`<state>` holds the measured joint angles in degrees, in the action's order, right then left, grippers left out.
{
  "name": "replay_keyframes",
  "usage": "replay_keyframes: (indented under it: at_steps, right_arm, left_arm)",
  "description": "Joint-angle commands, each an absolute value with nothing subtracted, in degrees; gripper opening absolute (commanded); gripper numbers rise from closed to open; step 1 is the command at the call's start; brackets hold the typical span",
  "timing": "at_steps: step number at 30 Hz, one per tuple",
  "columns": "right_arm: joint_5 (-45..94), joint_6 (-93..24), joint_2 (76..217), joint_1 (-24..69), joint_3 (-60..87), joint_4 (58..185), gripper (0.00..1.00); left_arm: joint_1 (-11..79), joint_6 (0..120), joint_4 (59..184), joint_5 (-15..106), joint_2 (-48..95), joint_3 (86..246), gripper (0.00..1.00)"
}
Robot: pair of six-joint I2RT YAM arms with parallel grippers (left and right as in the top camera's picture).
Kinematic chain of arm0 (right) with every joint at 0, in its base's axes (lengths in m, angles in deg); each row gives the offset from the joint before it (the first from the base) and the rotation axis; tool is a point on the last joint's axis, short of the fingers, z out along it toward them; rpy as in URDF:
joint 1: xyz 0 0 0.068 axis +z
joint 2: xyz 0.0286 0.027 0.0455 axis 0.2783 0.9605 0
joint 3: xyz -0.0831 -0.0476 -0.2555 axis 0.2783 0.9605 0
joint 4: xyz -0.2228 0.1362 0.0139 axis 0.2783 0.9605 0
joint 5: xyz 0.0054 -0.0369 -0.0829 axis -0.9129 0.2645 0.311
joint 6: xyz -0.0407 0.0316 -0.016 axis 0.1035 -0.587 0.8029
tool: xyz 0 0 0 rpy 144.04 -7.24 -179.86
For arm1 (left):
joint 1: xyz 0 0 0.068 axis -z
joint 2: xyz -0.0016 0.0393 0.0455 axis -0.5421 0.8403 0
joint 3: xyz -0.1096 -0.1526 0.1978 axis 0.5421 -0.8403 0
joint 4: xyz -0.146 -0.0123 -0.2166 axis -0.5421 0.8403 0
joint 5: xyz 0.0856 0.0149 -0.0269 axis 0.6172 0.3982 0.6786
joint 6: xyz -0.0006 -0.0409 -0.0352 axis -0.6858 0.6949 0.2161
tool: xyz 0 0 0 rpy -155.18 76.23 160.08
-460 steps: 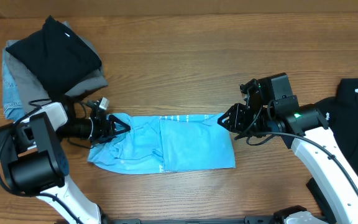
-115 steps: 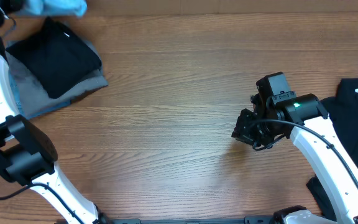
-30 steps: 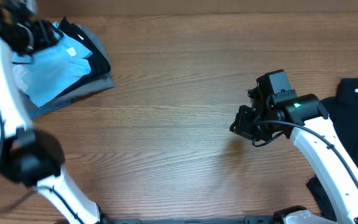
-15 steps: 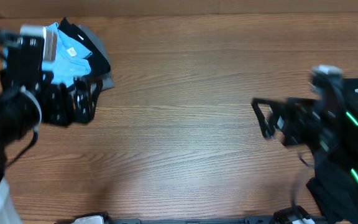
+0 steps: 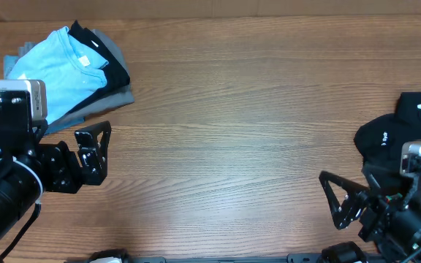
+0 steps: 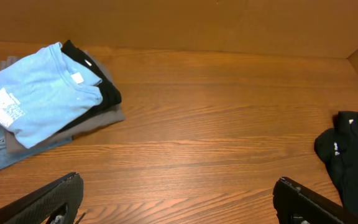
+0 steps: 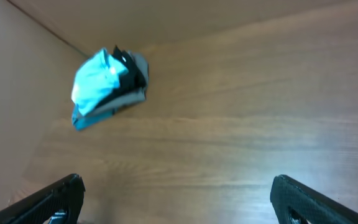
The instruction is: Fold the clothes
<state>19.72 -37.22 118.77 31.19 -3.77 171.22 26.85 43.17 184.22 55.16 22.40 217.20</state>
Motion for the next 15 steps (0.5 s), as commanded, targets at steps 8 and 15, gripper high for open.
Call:
replay_keyframes:
  at_steps: [8, 15]
  right_arm:
    - [18.3, -37.2, 118.7, 31.2, -3.8, 174.5, 1.0]
    - [27.7, -36.4, 118.7, 31.2, -3.8, 174.0, 1.0]
  left_arm:
    - [27.3, 44.4, 184.1, 55.5, 22.7, 216.7, 1.0]
    - [27.3, 44.4, 184.1, 55.5, 22.7, 216.7, 1.0]
